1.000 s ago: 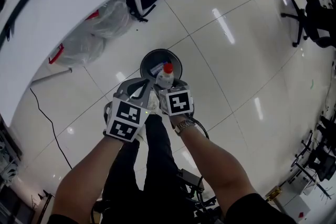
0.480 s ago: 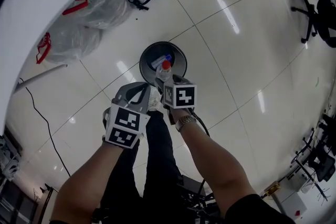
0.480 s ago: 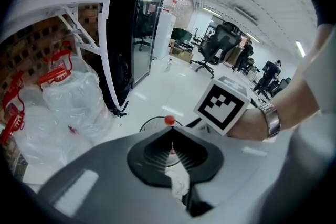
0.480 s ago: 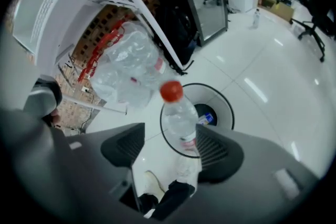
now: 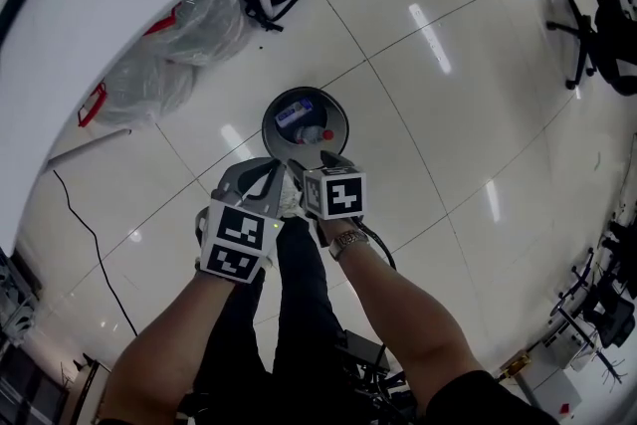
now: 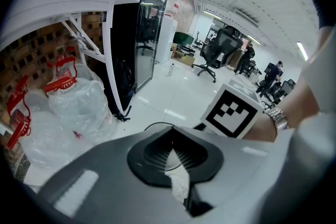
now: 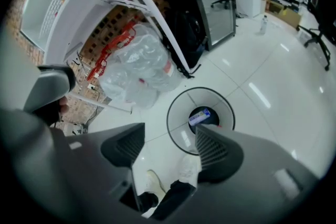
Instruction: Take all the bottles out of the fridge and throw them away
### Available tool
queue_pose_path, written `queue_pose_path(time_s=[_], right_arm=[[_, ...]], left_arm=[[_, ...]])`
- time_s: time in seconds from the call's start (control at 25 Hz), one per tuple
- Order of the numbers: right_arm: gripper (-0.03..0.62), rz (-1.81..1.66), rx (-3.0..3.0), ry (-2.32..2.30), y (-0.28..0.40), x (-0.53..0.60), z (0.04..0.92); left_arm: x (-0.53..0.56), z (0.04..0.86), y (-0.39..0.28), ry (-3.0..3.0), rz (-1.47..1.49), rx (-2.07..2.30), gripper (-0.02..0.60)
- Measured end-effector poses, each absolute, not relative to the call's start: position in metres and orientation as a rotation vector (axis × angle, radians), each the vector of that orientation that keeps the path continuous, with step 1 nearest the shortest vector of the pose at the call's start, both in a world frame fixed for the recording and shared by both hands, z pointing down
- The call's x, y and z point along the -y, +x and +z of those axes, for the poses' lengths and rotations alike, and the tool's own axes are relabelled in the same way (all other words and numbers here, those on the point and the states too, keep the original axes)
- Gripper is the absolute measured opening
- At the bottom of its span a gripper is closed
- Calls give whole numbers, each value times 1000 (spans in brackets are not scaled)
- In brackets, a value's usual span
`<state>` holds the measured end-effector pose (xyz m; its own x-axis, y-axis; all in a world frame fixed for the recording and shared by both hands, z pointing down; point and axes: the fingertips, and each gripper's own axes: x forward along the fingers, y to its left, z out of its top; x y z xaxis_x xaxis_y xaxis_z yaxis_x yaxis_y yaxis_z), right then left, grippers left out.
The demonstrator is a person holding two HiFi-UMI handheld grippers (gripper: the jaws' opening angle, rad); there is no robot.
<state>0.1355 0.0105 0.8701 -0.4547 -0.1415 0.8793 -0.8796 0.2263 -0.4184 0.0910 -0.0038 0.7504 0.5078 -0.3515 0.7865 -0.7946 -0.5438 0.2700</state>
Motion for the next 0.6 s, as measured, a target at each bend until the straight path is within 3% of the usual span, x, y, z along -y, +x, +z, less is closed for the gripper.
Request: queue_pose_path(time_s=[0.6], right_arm=[[294,1171,1897,873,111,-15,775]], left_arm=[[5,667,64,2143,883,1091,5]])
